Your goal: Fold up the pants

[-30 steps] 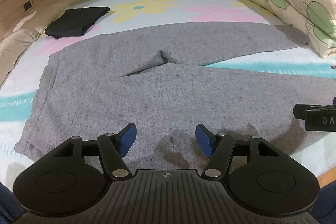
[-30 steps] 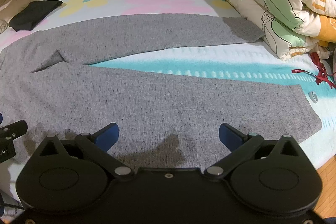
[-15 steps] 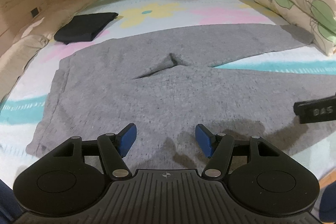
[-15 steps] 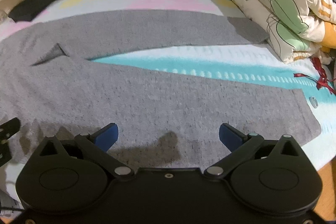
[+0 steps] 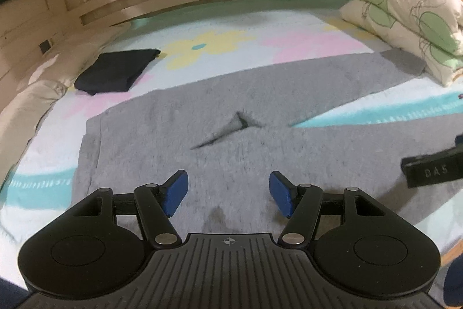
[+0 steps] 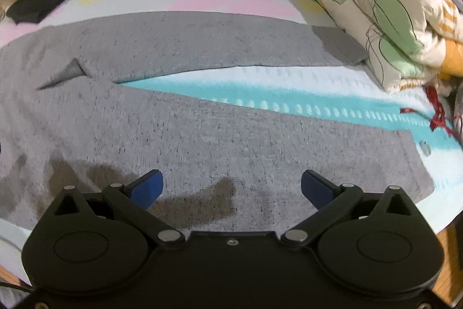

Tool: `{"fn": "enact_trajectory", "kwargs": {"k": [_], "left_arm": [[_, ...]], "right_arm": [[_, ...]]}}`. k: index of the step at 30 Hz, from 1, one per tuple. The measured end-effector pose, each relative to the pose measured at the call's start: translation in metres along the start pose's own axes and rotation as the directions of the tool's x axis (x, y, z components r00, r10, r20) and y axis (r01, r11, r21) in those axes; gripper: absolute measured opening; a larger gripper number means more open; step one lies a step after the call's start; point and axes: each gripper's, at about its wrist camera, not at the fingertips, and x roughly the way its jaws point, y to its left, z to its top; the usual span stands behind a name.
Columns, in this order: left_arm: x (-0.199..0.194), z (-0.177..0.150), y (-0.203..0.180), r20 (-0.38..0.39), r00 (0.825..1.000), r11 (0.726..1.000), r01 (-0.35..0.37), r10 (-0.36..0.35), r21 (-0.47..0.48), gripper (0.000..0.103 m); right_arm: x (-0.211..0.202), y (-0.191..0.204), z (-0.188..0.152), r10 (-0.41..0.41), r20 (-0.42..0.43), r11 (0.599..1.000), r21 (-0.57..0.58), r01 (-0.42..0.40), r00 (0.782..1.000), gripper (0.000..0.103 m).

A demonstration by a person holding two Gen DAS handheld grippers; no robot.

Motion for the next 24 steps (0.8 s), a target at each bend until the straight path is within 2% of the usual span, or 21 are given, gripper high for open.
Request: {"fn": "enact_trajectory", "kwargs": {"k": [4, 6, 12, 17, 20, 21, 23, 24], "left_arm": [[-0.002, 0.014, 0.003, 0.046, 0.998, 0.999, 0.032, -0.032, 0.004, 0.061], [-0.001, 0.019, 0.005, 0.052, 0.997, 0.998, 0.062, -0.061, -0.006, 0.061], [0.016, 0.046, 0.01, 0.035, 0.996, 0.996, 0.082, -0.08, -0.036, 0.061], [0.042, 0.069, 0.009, 0.049, 0.997, 0.997, 0.068, -0.067, -0.022, 0.061], [0.061, 0.086, 0.008, 0.059, 0.996, 0.997, 0.064, -0.062, -0.034, 0.061], [0.07, 0.091, 0.007, 0.052, 0.997, 0.997, 0.064, -0.062, -0.038, 0.061], [0.083, 0.098, 0.007, 0.043, 0.997, 0.996, 0.073, -0.071, -0.045, 0.061], [0.09, 0.1, 0.005, 0.039, 0.996, 0.996, 0.076, -0.075, -0.04, 0.061]], "right_arm": [[-0.004, -0.008, 0.002, 0.005, -0.02, 0.998, 0.056, -0.004, 1.0, 0.092], [-0.009, -0.015, 0.006, 0.024, -0.024, 0.995, 0.095, -0.022, 0.999, 0.091], [-0.02, -0.035, 0.039, 0.009, -0.018, 0.985, 0.173, -0.006, 1.0, 0.092], [0.014, -0.048, 0.083, -0.079, -0.059, 0.971, 0.223, 0.09, 0.995, 0.092], [0.043, -0.06, 0.105, -0.079, -0.107, 0.955, 0.278, 0.107, 0.991, 0.09], [0.052, -0.065, 0.111, -0.08, -0.119, 0.948, 0.298, 0.112, 0.99, 0.089], [0.072, -0.076, 0.125, -0.081, -0.143, 0.933, 0.339, 0.125, 0.987, 0.073], [0.083, -0.08, 0.133, -0.075, -0.156, 0.923, 0.362, 0.128, 0.985, 0.069]]}}
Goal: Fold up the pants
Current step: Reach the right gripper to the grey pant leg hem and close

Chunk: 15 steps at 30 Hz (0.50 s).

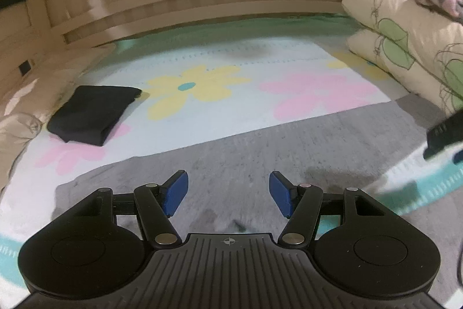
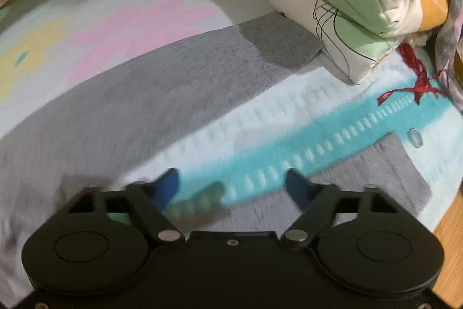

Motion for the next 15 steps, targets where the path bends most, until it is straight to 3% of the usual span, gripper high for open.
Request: {"fn": "enact_trajectory", "kwargs": {"k": [2, 6, 9, 11, 15], "left_arm": [[0.012, 0.0, -0.002, -0.024, 1.0, 1.0, -0.006, 0.006, 0.006, 0.061], [0.028, -0.005, -0.002, -0.098, 0.994, 0.999, 0.039, -0.042, -0.037, 0.06], [0.031, -0.009, -0.007, -0.106, 0.994, 0.999, 0.042, -0.041, 0.002, 0.06], [0.029, -0.011, -0.009, -0.095, 0.995, 0.999, 0.027, -0.025, 0.028, 0.06], [0.03, -0.012, -0.007, -0.1, 0.995, 0.999, 0.02, -0.017, 0.026, 0.06]], "right_arm": [[0.021, -0.002, 0.021, 0.017, -0.026, 0.998, 0.062, -0.015, 1.0, 0.063], [0.066, -0.002, 0.066, 0.032, -0.04, 0.982, 0.189, -0.023, 0.999, 0.063], [0.09, 0.006, 0.098, 0.015, -0.023, 0.973, 0.23, -0.009, 1.0, 0.072], [0.103, 0.013, 0.119, -0.015, -0.005, 0.971, 0.239, 0.016, 1.0, 0.088], [0.124, 0.031, 0.152, -0.059, 0.03, 0.97, 0.236, 0.05, 0.998, 0.091]]}}
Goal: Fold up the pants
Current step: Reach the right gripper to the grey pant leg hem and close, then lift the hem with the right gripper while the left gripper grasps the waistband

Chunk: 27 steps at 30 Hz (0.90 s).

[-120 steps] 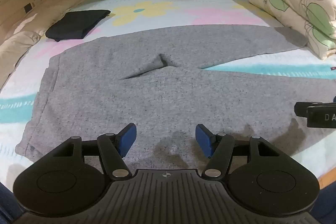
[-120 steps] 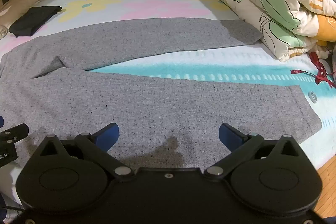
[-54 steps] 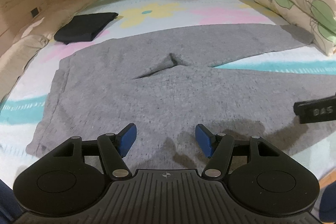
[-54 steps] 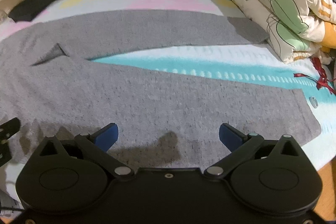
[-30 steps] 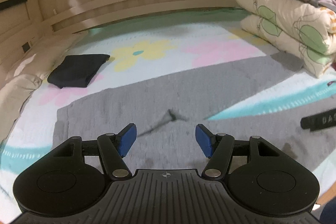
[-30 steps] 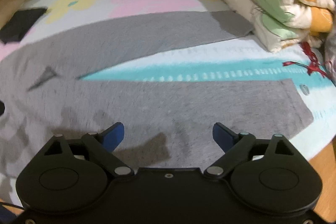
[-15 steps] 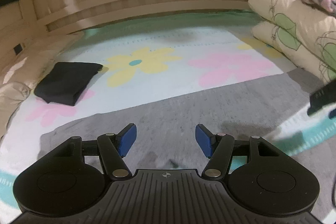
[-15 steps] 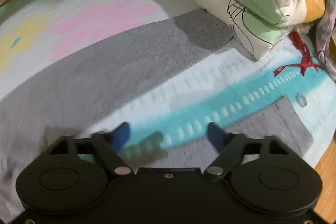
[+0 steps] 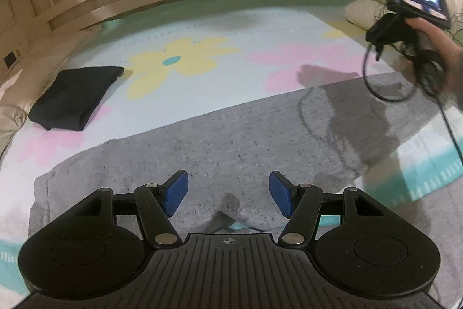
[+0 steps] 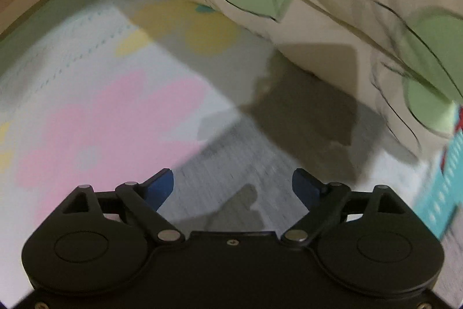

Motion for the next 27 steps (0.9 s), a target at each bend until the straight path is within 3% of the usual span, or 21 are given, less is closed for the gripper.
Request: {"fn": "enact_trajectory", "kwargs": {"k": [6, 8, 10, 12, 13, 14, 21, 27], "left_arm": [[0.007, -0.001, 0.003, -0.032, 0.999, 1.0, -0.001, 0.0, -0.013, 0.06], [0.009, 0.002, 0.002, -0.032, 0.999, 1.0, -0.002, 0.002, -0.007, 0.06], [0.01, 0.002, 0.002, -0.034, 0.999, 1.0, -0.009, 0.009, -0.007, 0.06], [0.012, 0.003, 0.003, -0.037, 0.999, 1.0, -0.008, 0.007, -0.015, 0.06], [0.012, 0.004, 0.004, -0.038, 0.999, 1.0, -0.004, 0.003, -0.021, 0.06], [0.012, 0.004, 0.004, -0.039, 0.999, 1.0, -0.001, 0.0, -0.026, 0.06], [0.021, 0.015, 0.018, -0.065, 0.997, 0.995, 0.036, -0.042, -0.091, 0.061], [0.062, 0.047, 0.043, -0.13, 0.982, 0.953, 0.095, -0.138, -0.289, 0.061]], "right_arm": [[0.039, 0.022, 0.012, -0.049, -0.067, 0.998, 0.029, 0.051, 0.997, 0.092], [0.05, 0.02, 0.006, -0.08, -0.116, 0.994, 0.061, 0.088, 0.99, 0.087], [0.056, 0.013, -0.001, -0.085, -0.153, 0.991, 0.091, 0.099, 0.985, 0.075], [0.046, 0.007, -0.009, -0.095, -0.118, 0.991, 0.081, 0.105, 0.988, 0.051], [0.04, 0.005, -0.013, -0.1, -0.115, 0.993, 0.049, 0.107, 0.988, 0.017], [0.034, 0.002, -0.017, -0.089, -0.127, 0.996, 0.015, 0.092, 0.988, 0.009], [-0.014, -0.061, -0.061, 0.031, -0.16, 0.999, 0.031, -0.026, 0.987, 0.007], [-0.026, -0.098, -0.111, 0.052, -0.209, 0.998, 0.028, -0.048, 0.976, 0.007]]}}
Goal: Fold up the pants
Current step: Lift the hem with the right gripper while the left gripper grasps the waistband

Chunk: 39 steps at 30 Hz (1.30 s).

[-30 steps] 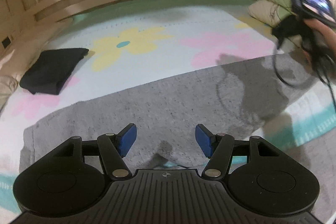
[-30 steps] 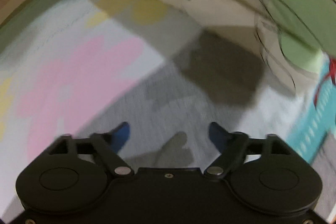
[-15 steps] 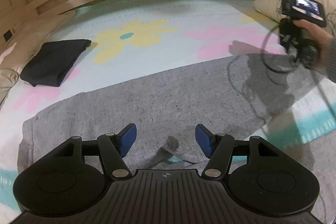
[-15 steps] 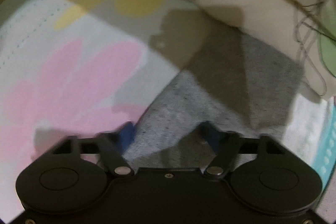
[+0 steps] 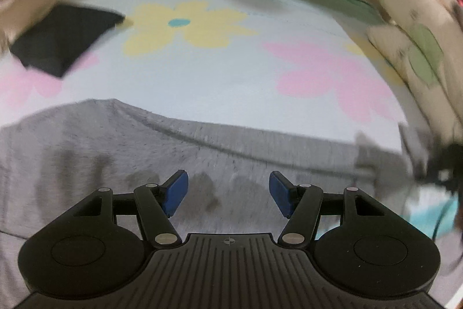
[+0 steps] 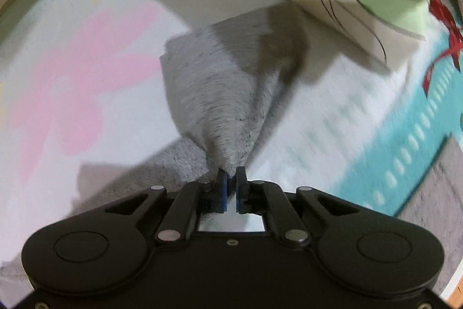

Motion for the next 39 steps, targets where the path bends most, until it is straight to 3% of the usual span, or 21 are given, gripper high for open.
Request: {"fn": "enact_trajectory", "kwargs": {"k": [4, 8, 11, 19, 21, 22, 24, 32, 36, 39], "left_arm": [[0.031, 0.026, 0.009, -0.033, 0.999, 0.997, -0.007, 0.004, -0.082, 0.061], [0.057, 0.033, 0.017, -0.07, 0.997, 0.993, -0.05, 0.042, -0.107, 0.061], [0.074, 0.036, 0.024, -0.107, 0.993, 0.988, -0.069, 0.055, -0.138, 0.061], [0.102, 0.048, 0.038, -0.138, 0.99, 0.969, -0.043, 0.009, -0.245, 0.06], [0.107, 0.052, 0.041, -0.129, 0.992, 0.961, -0.026, -0.01, -0.275, 0.042], [0.108, 0.054, 0.044, -0.111, 0.994, 0.957, -0.007, -0.026, -0.289, 0.011], [0.106, 0.057, 0.044, -0.094, 0.995, 0.955, 0.005, -0.034, -0.297, 0.005], [0.014, 0.059, 0.022, 0.037, 0.999, 0.985, -0.01, 0.017, -0.171, 0.004], [-0.04, 0.029, 0.004, 0.119, 0.992, 0.996, -0.032, 0.042, -0.084, 0.004], [-0.085, 0.004, 0.003, 0.182, 0.983, 0.999, -0.015, 0.022, -0.037, 0.004]], "right_arm": [[-0.006, 0.005, -0.014, -0.014, 0.024, 0.999, -0.049, 0.016, 1.0, 0.007], [-0.01, 0.021, -0.021, -0.013, 0.019, 0.998, -0.055, 0.014, 1.0, 0.008], [-0.002, 0.024, -0.005, 0.005, 0.003, 0.999, -0.044, -0.005, 1.0, 0.008], [0.003, 0.011, 0.003, 0.016, -0.002, 0.999, -0.052, -0.016, 1.0, 0.009], [0.002, 0.01, 0.002, 0.02, -0.003, 0.998, -0.052, -0.02, 1.0, 0.009], [0.002, 0.009, 0.002, 0.021, -0.003, 0.999, -0.05, -0.021, 1.0, 0.009], [0.001, 0.009, 0.001, 0.026, -0.004, 0.998, -0.05, -0.027, 1.0, 0.009], [-0.032, 0.002, -0.002, 0.059, 0.025, 0.997, -0.055, -0.057, 0.998, 0.009], [-0.069, -0.019, -0.008, 0.103, 0.045, 0.995, -0.013, -0.102, 0.994, 0.009], [-0.096, -0.041, -0.021, 0.143, 0.055, 0.989, 0.018, -0.144, 0.988, 0.009]]}}
